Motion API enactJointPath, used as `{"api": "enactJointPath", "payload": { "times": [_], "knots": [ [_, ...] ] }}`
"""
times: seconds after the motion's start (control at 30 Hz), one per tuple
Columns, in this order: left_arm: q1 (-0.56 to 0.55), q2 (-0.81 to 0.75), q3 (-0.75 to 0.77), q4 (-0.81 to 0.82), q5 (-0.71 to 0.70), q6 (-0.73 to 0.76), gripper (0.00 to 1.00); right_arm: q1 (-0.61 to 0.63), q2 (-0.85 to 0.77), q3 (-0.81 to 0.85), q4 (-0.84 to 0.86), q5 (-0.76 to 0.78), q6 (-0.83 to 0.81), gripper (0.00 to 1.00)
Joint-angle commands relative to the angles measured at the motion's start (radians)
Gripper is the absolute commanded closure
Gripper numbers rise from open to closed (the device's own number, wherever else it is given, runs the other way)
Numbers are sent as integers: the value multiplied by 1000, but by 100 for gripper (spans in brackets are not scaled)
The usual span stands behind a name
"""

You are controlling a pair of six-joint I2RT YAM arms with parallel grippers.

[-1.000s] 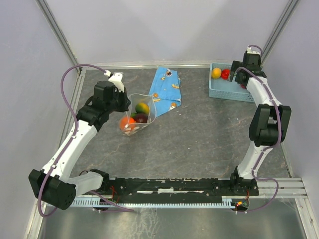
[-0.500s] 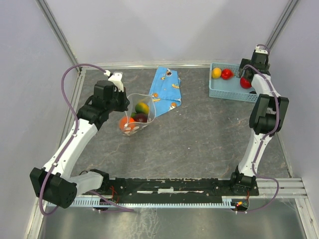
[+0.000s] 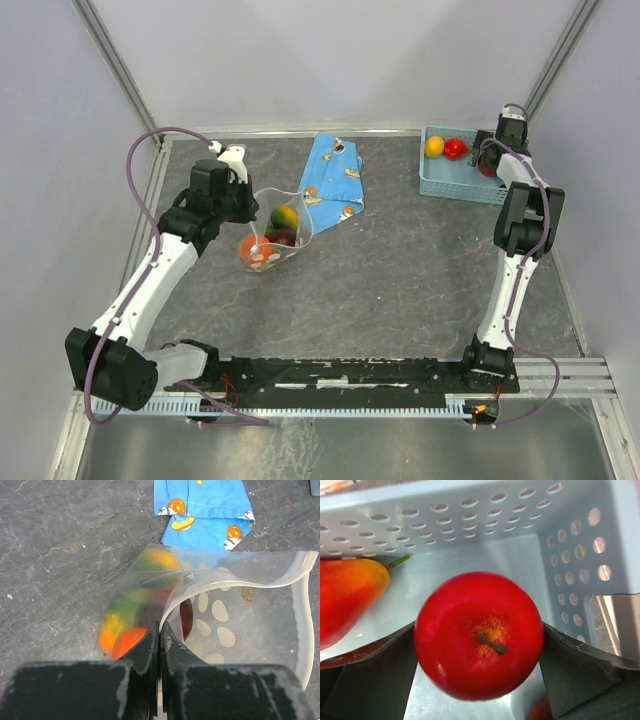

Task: Place the food in the zip-top bag and seal the zipper
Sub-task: Pick up the fake fruit from the bin.

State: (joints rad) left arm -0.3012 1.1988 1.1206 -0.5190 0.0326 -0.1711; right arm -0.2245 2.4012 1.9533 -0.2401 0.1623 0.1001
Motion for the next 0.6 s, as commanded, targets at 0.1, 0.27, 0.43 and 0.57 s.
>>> {"api": "enactJointPath", "payload": {
  "times": [0.1,0.27,0.43,0.57],
  "knots": [
    [11,7,-4,50,18,26,97,-4,0,23,82,-41,-4,10],
    [13,3,-4,53,23,22,97,-6,-35,-20,112,-76,-28,25],
    [14,-5,-8,55,23,22,97,-6,-96,-73,138,-103,-30,31],
    [14,-10,-8,60,32,18,97,-6,-160,-133,159,-122,-31,33]
  ]
}}
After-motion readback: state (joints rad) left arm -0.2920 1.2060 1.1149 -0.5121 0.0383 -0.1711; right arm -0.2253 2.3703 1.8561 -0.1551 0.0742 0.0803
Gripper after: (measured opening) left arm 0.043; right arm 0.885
